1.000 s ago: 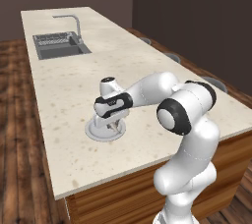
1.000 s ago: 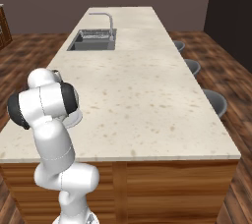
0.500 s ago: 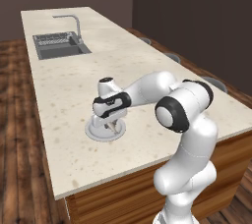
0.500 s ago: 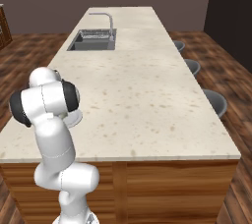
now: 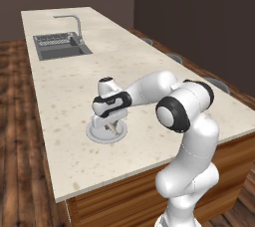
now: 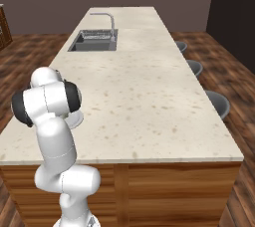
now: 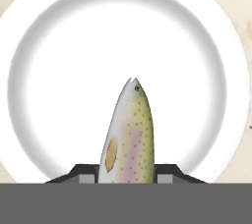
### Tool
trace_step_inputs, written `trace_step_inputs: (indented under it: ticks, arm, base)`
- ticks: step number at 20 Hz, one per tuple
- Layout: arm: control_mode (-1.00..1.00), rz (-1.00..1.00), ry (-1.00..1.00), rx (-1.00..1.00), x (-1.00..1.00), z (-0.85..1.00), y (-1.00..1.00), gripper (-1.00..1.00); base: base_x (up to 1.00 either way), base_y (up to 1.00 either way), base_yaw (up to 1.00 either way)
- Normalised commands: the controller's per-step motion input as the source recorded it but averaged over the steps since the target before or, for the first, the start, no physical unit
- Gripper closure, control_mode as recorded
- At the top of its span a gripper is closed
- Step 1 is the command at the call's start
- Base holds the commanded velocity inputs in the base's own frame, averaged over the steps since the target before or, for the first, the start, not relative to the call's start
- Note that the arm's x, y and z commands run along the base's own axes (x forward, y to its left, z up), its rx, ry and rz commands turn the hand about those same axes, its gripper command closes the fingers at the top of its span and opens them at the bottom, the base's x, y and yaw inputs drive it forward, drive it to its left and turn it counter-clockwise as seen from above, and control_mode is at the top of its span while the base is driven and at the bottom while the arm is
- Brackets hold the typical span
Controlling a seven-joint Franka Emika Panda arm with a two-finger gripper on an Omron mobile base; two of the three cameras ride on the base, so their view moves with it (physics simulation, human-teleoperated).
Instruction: Take the fish from the oven and place it on the plate on the counter.
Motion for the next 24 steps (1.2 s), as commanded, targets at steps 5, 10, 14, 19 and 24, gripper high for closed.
trace_step_inputs:
  ticks: [5,10,14,19,24]
  arm:
    - [-1.0,0.0,0.0,0.0,0.0,0.0,0.0,-1.0]
    - [-1.0,0.0,0.0,0.0,0.0,0.0,-0.01,-1.0]
    - [-1.0,0.0,0.0,0.0,0.0,0.03,-0.18,-1.0]
    - [-1.0,0.0,0.0,0.01,-0.12,0.44,-0.17,-1.0]
    - [-1.0,0.0,-0.09,0.09,-0.68,0.72,-0.24,-1.0]
  base:
    - [0.0,0.0,0.0]
    - [0.0,0.0,0.0]
    - [0.0,0.0,0.0]
    - [0.0,0.0,0.0]
    - [0.0,0.0,0.0]
